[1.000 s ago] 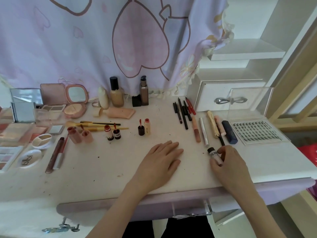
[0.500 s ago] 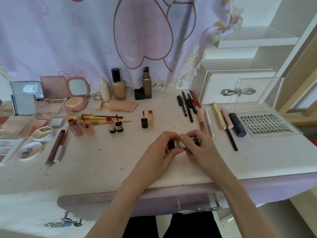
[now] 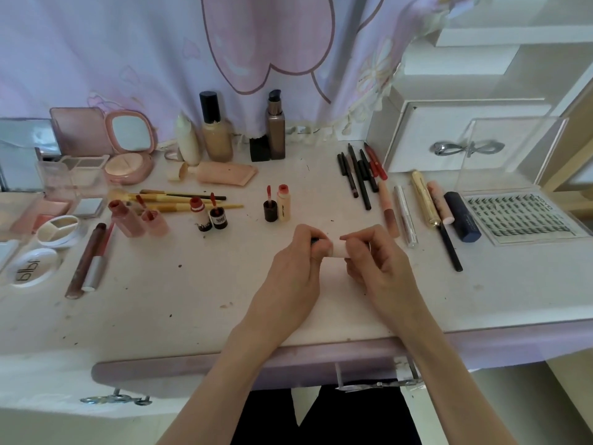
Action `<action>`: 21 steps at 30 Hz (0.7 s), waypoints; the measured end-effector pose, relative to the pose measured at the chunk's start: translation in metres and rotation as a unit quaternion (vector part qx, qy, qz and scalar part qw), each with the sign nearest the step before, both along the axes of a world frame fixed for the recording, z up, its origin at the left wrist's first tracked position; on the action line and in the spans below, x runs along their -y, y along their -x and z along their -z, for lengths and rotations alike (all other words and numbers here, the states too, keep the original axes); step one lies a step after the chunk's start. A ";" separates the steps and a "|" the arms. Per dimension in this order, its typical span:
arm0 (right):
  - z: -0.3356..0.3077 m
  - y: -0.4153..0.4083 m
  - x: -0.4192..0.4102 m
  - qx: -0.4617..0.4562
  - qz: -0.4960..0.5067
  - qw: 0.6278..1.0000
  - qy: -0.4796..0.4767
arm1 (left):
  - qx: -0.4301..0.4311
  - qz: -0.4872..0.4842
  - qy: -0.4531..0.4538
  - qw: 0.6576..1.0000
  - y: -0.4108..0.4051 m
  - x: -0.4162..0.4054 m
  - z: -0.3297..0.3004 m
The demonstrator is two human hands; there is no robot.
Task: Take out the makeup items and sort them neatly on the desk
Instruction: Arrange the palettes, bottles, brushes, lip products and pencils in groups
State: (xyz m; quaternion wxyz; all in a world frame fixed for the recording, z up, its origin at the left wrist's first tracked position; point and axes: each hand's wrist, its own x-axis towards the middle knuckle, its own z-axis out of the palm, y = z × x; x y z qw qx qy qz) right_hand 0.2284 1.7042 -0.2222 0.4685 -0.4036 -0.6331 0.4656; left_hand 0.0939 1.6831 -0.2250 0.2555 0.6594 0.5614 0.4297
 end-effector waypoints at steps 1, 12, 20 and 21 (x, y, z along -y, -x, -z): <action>0.000 0.000 0.001 0.019 -0.005 1.000 -0.015 | 0.006 -0.011 0.005 1.000 0.001 -0.001 0.000; -0.001 -0.003 -0.001 -0.075 0.022 0.994 0.082 | 0.095 0.042 -0.040 0.994 0.012 -0.002 0.004; 0.000 -0.005 -0.003 -0.099 0.003 0.992 0.078 | 0.127 0.023 0.004 0.992 0.009 -0.002 -0.002; 0.000 -0.005 -0.003 -0.104 0.006 0.991 0.081 | 0.121 0.043 -0.003 0.992 0.010 -0.001 0.000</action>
